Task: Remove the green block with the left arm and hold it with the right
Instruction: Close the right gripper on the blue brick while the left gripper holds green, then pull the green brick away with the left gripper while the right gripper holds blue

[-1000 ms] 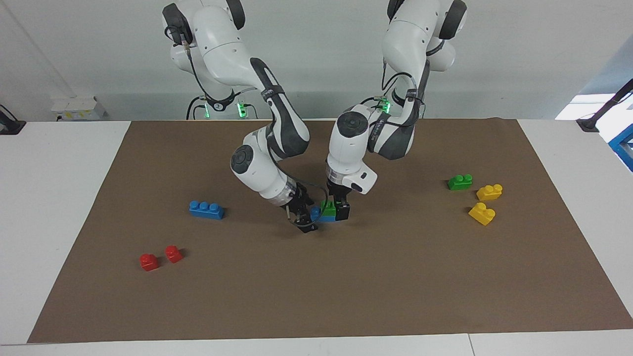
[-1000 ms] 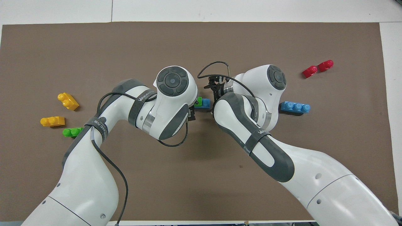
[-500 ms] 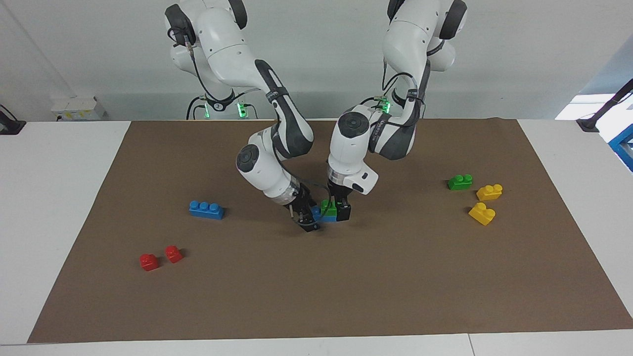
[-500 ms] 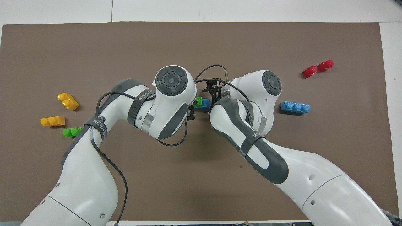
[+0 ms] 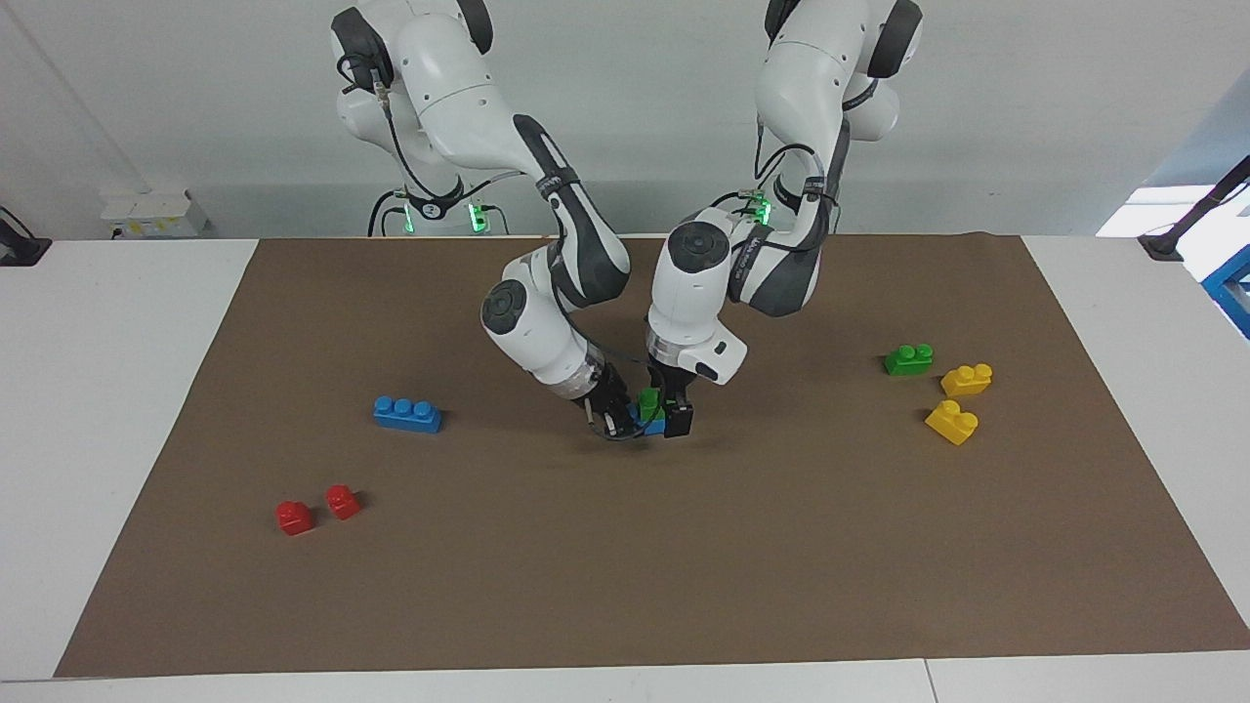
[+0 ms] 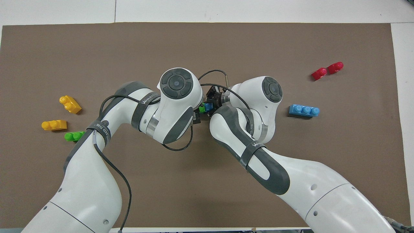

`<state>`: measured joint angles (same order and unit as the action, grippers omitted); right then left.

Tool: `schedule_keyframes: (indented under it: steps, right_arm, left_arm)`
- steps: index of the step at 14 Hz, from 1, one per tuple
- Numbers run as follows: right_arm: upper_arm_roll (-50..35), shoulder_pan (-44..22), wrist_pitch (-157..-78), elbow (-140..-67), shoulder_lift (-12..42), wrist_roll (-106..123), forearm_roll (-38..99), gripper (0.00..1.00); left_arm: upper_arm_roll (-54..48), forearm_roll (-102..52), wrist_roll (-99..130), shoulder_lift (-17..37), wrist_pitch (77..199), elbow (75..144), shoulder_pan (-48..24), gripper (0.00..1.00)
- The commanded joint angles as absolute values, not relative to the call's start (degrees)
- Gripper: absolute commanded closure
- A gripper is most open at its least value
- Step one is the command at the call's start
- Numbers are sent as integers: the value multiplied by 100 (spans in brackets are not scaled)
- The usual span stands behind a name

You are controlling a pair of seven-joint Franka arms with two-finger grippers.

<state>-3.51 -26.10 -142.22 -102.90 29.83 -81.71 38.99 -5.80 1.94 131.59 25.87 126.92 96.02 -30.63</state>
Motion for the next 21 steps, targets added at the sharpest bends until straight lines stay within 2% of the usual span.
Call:
schedule_keyframes:
  steps: [1, 4, 6, 7, 8, 9, 14, 21]
  right_arm:
    - [-352, -2602, -14326, -10371, 2936, -8104, 3920, 100]
    - [-360, -2566, -14326, -10380, 2936, -8121, 3929, 100]
    - [-360, -2549, -14326, -10389, 2936, -8130, 3929, 100]
    - [-352, -2549, -14326, -10389, 2936, -8139, 3929, 100]
    - [-352, -2549, -14326, -10389, 2936, -8139, 3929, 100]
    - [-352, -2549, -14326, -10389, 2936, -8139, 3929, 100]
    - [-352, -2540, -14317, -10389, 2936, -8139, 3929, 100]
    - [-325, -2487, -14142, -10275, 2927, -8156, 3894, 100]
  left_arm:
    - [-519, 308, 13280, 2558, 12824, 9747, -3129, 0]
    - [-519, 308, 13202, 2523, 12517, 9738, -3111, 0]
    - [-519, 316, 13158, 2522, 12542, 9721, -3111, 17]
    - [-519, 316, 13149, 2522, 12568, 9729, -3103, 32]
    - [-527, 316, 13096, 2531, 12577, 9721, -3094, 72]
    - [-527, 308, 12974, 2531, 12621, 9729, -3102, 100]
    - [-536, 308, 12762, 2461, 12604, 9703, -3094, 100]
    - [-536, 299, 12447, 1636, 11876, 9729, -2918, 100]
